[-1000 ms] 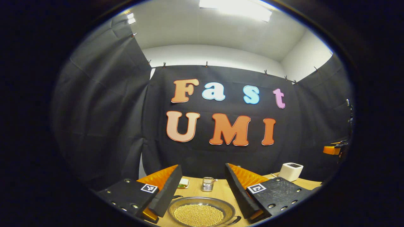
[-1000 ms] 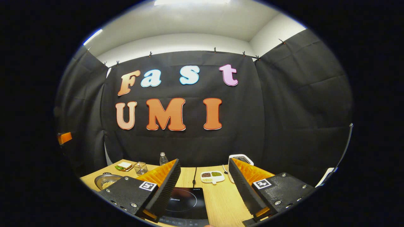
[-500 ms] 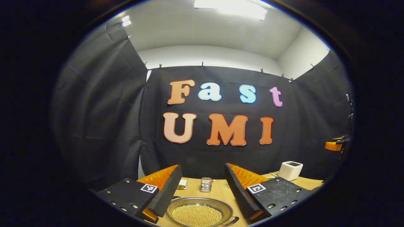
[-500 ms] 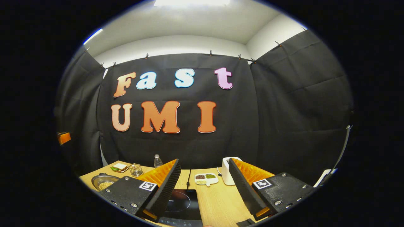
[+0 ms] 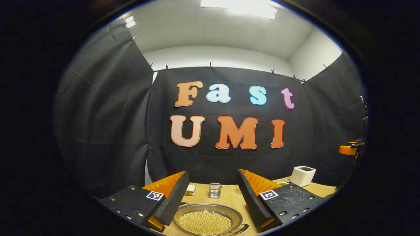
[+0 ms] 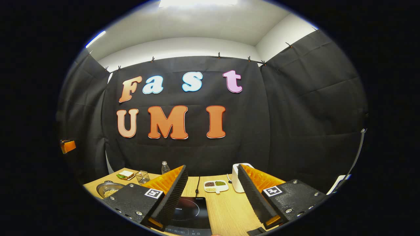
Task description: First push the handle of the pot to place it horizontally, then grasp the pot with both hands and set it on the induction cooktop.
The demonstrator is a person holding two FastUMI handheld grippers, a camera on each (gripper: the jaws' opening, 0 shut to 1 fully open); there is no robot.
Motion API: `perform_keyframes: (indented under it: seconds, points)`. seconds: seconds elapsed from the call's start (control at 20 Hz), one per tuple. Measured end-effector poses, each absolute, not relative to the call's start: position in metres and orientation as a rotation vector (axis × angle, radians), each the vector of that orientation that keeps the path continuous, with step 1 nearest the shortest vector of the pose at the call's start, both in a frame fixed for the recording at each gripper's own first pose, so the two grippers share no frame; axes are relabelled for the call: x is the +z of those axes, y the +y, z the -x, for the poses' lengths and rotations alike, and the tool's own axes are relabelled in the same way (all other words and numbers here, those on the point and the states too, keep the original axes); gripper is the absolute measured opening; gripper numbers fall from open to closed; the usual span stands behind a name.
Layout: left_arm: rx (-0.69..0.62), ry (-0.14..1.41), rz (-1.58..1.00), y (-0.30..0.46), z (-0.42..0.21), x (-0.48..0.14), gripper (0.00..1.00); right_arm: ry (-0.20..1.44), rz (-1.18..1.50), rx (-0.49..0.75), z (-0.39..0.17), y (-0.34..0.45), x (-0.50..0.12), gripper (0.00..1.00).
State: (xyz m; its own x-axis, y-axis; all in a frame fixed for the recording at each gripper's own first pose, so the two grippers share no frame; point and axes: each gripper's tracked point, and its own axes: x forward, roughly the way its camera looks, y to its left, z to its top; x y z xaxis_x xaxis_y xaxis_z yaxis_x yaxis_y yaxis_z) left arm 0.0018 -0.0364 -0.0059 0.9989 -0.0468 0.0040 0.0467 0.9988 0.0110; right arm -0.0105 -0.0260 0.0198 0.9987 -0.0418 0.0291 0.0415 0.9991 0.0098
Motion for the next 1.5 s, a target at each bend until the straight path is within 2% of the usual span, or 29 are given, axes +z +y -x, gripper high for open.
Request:
perform_keyframes:
  seconds: [0.05,0.1,0.15,0.25,0.35,0.4,0.45,0.6,0.65,0.8,1.5]
  points:
    - [-0.055,-0.008,-0.012,-0.039,-0.001,-0.005,0.94,-0.031,-0.011,-0.043,0.011,-0.027,0.020,0.95]
    - [-0.067,-0.006,-0.012,-0.043,0.000,-0.008,0.82,-0.030,-0.012,-0.043,0.012,-0.028,0.020,0.95]
    - [-0.084,-0.004,-0.012,-0.045,0.002,-0.008,0.76,-0.029,-0.012,-0.042,0.012,-0.028,0.020,0.95]
    - [-0.105,0.007,-0.010,-0.049,0.003,-0.012,0.70,-0.028,-0.010,-0.041,0.012,-0.027,0.019,0.95]
    - [-0.110,0.017,-0.019,-0.048,0.002,-0.015,0.59,-0.028,-0.004,-0.039,0.012,-0.025,0.019,0.95]
    - [-0.108,0.024,-0.026,-0.047,0.003,-0.017,0.46,-0.027,-0.002,-0.038,0.011,-0.024,0.019,0.95]
    - [-0.113,0.025,-0.035,-0.049,0.002,-0.018,0.41,-0.027,0.000,-0.035,0.012,-0.022,0.018,0.95]
    - [-0.101,0.051,-0.049,-0.049,0.001,-0.030,0.04,-0.030,0.002,-0.030,0.013,-0.022,0.019,0.95]
    - [-0.111,0.071,-0.054,-0.053,0.003,-0.037,0.00,-0.030,0.001,-0.031,0.012,-0.022,0.019,0.95]
    - [-0.152,0.101,-0.090,-0.065,0.006,-0.053,0.02,-0.027,-0.001,-0.034,0.010,-0.022,0.017,0.95]
    - [-0.309,0.527,-0.104,-0.099,0.068,-0.219,0.02,-0.007,-0.014,-0.043,0.000,-0.028,-0.001,0.95]
